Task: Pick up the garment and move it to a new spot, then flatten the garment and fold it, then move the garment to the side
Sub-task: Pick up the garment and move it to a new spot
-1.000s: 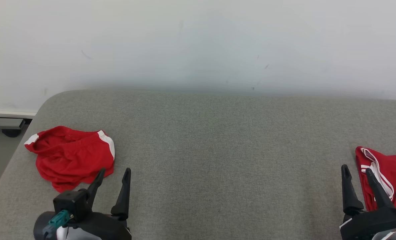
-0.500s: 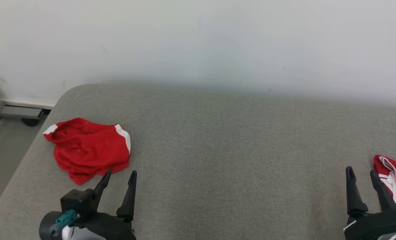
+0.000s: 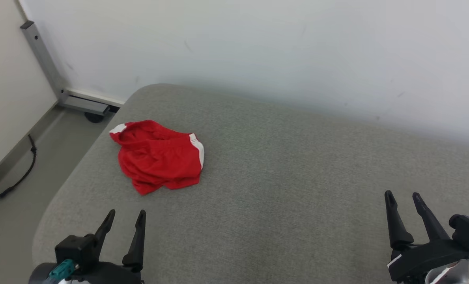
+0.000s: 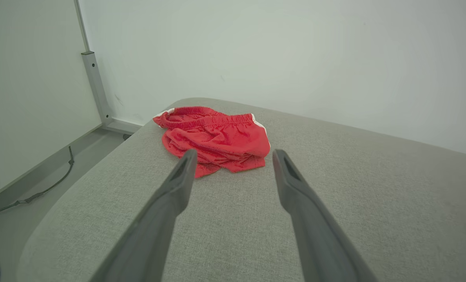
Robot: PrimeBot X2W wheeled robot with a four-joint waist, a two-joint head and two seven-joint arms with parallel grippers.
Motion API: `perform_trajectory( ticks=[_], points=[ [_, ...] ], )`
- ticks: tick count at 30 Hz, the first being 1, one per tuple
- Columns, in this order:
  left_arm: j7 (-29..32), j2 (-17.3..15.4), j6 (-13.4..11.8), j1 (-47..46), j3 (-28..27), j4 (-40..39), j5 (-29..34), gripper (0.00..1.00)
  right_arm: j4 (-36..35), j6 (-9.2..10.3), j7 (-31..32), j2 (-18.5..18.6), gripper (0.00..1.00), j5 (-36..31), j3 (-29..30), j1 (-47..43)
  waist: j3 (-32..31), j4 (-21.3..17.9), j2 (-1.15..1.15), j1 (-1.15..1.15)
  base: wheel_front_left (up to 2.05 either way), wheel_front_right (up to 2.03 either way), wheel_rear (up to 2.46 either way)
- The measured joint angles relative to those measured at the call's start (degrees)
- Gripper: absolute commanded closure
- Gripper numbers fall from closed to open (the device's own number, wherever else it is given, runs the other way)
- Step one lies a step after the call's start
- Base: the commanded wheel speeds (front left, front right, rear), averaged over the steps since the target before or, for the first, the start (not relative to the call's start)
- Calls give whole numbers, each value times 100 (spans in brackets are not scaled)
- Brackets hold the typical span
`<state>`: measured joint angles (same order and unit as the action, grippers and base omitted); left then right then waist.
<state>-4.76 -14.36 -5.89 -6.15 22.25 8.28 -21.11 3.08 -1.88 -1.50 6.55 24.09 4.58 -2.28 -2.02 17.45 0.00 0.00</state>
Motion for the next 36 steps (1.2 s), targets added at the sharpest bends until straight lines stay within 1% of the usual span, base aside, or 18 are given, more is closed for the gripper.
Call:
perform_trajectory(
  ticks=[4, 8, 10, 13, 17, 23, 25, 30, 36],
  points=[
    [-9, -47, -16, 193, -136, -155, 2, 0, 34, -46, 53, -8, 0, -12, -141, 69, 20, 325, 0, 0, 0, 0, 0],
    [-24, -41, -23, 240, -212, -257, 2, 0, 0, -46, 88, -14, 0, -53, -179, 136, 85, 649, 0, 0, 0, 0, 0],
    [-37, -24, -67, 239, -286, -296, 2, 0, 3, -47, 107, -3, 0, -80, -218, 284, 137, 811, 0, 0, 0, 0, 0],
    [-89, -24, -68, 240, -424, -349, 1, 0, 31, -66, 159, -8, 0, -113, -348, 558, 233, 1027, 0, 0, 0, 0, 0],
    [-134, -9, -73, 246, -545, -388, 1, 0, 133, -119, 224, -1, 0, -152, -456, 818, 395, 1232, 0, 0, 0, 0, 0],
    [-142, 73, -78, 265, -613, -431, 1, 0, 369, -166, 252, 32, 0, -153, -463, 928, 567, 1411, 1, 1, -38, -38, -38],
    [-142, 104, -116, 268, -621, -439, 2, 0, 405, -166, 249, 60, 0, -153, -447, 966, 593, 1436, 1, 1, -60, -60, -60],
    [-138, 146, -116, 264, -619, -438, 94, 0, 410, -166, 223, 70, 0, -153, -420, 976, 605, 1433, 1, 1, -25, -25, -25],
    [-78, 229, -114, 169, -434, -407, 118, 0, 404, -166, 194, 92, 0, -153, -378, 922, 648, 1404, 1, 1, 0, 0, 0]
  ],
)
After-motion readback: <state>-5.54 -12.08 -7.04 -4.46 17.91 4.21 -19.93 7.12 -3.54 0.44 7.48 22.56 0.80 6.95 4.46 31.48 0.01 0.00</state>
